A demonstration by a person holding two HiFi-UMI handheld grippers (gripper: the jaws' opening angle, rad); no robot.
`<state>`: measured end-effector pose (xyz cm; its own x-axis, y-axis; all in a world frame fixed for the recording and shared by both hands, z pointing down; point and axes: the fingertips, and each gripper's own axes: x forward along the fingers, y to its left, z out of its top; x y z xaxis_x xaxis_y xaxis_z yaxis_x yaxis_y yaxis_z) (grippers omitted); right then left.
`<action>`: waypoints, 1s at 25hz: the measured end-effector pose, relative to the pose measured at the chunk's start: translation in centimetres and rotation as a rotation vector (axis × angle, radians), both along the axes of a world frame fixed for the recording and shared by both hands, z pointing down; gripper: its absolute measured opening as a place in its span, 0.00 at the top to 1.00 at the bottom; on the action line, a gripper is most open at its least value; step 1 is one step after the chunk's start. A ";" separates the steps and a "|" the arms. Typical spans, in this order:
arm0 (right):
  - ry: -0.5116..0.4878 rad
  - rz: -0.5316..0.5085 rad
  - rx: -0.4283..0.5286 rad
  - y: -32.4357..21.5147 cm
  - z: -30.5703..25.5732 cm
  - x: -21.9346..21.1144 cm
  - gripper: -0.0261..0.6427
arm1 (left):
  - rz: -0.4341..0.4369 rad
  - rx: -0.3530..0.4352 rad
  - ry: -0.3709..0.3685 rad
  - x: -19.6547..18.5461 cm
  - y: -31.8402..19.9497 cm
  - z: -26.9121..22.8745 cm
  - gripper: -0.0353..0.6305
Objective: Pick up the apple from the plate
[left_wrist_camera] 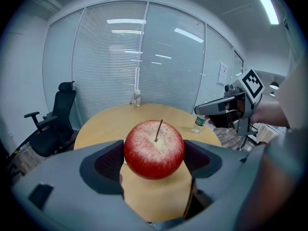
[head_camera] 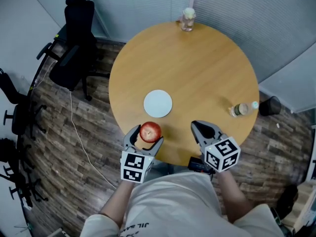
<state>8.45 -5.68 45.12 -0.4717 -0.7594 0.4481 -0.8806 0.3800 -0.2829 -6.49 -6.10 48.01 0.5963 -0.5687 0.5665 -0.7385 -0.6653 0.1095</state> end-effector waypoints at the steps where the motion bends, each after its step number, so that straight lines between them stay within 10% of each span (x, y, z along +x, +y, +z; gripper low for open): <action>1: 0.001 -0.003 0.005 -0.1 -0.3 -0.1 0.91 | -0.003 0.002 0.003 -0.1 0.0 -0.2 0.37; 25: 0.012 -0.072 0.054 -1.0 -2.2 -1.5 0.91 | -0.004 0.027 0.064 0.9 -0.8 -3.1 0.37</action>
<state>6.95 -6.68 42.92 -0.5210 -0.7469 0.4131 -0.8535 0.4572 -0.2499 -5.54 -6.91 44.88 0.6283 -0.5860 0.5117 -0.7334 -0.6656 0.1383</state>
